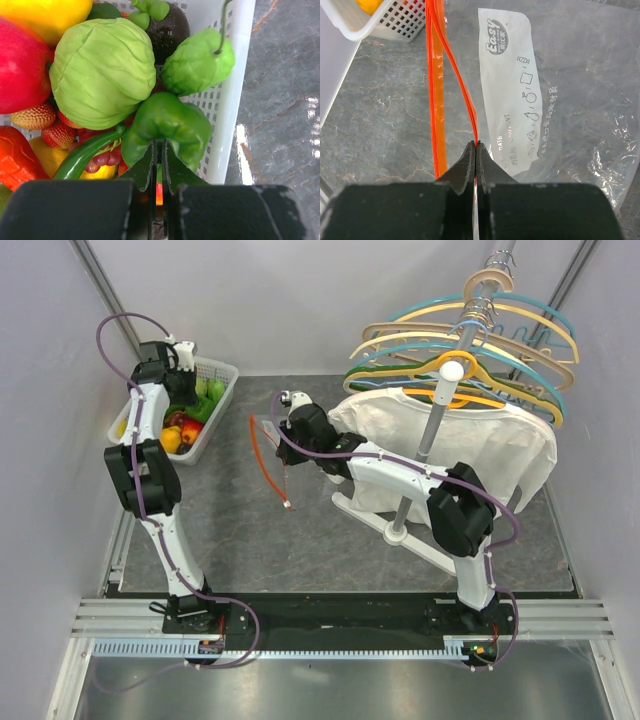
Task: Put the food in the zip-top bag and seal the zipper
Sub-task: Pick up the fake vegetable from the bin.
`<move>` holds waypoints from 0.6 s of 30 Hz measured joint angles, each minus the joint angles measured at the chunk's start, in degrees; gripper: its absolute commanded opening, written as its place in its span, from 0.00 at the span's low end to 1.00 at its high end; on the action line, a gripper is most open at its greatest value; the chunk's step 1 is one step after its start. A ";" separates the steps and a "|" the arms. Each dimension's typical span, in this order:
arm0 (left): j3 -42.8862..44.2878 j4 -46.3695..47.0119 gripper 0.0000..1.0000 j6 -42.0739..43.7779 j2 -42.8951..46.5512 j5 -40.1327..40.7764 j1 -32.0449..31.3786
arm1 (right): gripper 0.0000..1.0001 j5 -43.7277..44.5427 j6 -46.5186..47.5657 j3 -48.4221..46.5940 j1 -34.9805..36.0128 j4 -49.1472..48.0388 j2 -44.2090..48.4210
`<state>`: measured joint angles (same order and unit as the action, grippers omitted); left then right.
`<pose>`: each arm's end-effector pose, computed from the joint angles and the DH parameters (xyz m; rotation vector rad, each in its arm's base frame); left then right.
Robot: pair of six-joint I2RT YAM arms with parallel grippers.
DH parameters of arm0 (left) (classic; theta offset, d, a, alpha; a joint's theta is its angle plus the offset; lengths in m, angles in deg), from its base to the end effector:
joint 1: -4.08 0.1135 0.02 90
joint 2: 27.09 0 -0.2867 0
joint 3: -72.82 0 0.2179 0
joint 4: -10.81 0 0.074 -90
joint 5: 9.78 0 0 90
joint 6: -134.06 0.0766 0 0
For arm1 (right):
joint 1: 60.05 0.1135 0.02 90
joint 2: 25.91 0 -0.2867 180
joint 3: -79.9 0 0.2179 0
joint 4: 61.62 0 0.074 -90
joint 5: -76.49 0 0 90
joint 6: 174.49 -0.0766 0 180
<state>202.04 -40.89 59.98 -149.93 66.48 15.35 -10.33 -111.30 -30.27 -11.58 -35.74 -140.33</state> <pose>0.4904 0.0792 0.2731 0.2099 2.3243 -0.0478 0.3254 0.3610 0.2829 -0.3757 2.1493 0.7192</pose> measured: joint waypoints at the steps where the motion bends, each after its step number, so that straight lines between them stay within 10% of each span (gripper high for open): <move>1: 0.00 -0.24 0.02 0.00 0.26 -0.11 0.00 | 0.00 0.00 0.00 0.00 -0.02 0.02 -0.22; 18: -10.56 -6.32 0.02 -2.95 29.00 -24.26 0.37 | 0.00 -2.60 -3.91 -1.62 -0.35 -0.31 -0.96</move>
<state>191.48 -47.21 57.03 -120.93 42.22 15.72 -12.93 -115.21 -31.89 -11.93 -36.05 -141.29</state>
